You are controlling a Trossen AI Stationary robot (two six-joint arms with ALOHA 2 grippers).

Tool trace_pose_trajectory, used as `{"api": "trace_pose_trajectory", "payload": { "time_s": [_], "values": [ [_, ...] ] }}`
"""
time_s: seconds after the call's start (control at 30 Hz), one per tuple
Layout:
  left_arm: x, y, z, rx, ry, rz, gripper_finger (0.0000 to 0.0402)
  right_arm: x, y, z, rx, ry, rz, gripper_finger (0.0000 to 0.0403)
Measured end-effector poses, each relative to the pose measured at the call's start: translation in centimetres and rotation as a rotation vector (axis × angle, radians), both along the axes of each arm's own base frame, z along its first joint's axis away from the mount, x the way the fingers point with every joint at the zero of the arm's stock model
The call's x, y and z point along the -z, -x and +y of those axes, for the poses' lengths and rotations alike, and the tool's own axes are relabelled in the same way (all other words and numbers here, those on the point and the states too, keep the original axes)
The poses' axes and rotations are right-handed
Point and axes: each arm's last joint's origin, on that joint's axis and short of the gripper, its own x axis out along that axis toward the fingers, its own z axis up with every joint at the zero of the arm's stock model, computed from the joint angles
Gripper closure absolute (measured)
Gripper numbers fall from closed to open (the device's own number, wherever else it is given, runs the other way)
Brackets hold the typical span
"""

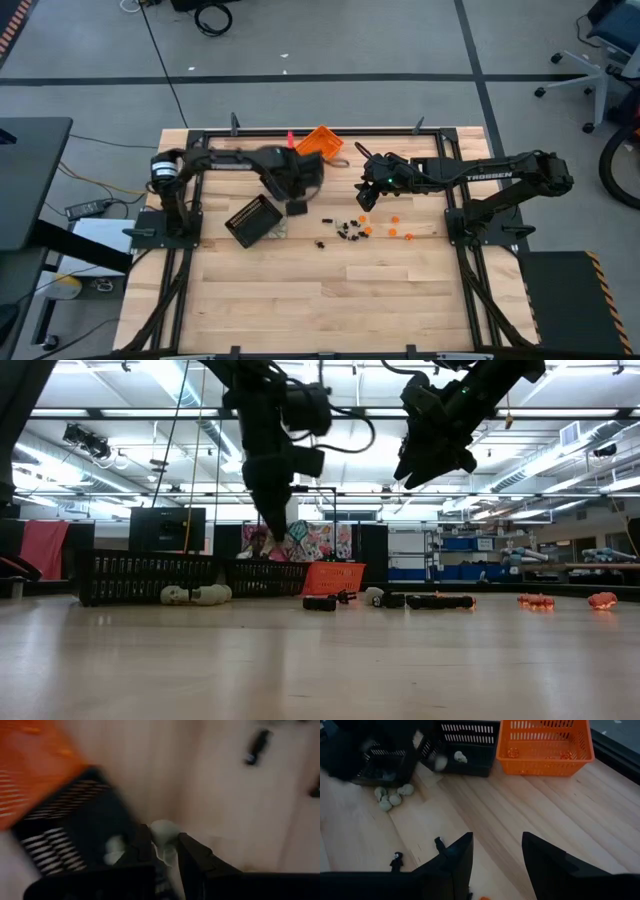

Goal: Sort Halloween decoration
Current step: Put the white skull toy into the top black bin

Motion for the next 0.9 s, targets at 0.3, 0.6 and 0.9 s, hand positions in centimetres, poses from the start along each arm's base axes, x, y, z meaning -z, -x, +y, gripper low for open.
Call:
{"api": "trace_pose_trajectory", "payload": {
  "time_s": [0.3, 0.6, 0.9],
  "values": [
    [0.5, 2.6, 5.7, -0.202, 0.050, -0.038, 0.0362, 0.0, 0.0, 0.0, 0.000, 0.000, -0.002, 0.0230],
    [3.0, 3.6, 5.6, -0.262, 0.116, -0.007, 0.0290, 0.0, 0.0, 0.0, 0.008, 0.003, -0.001, 0.0230],
    [1.4, 1.6, 2.9, -0.114, 0.317, -0.107, 0.0252, 0.0, 0.0, -0.1, 0.006, 0.009, 0.002, 0.0230]
  ]
}}
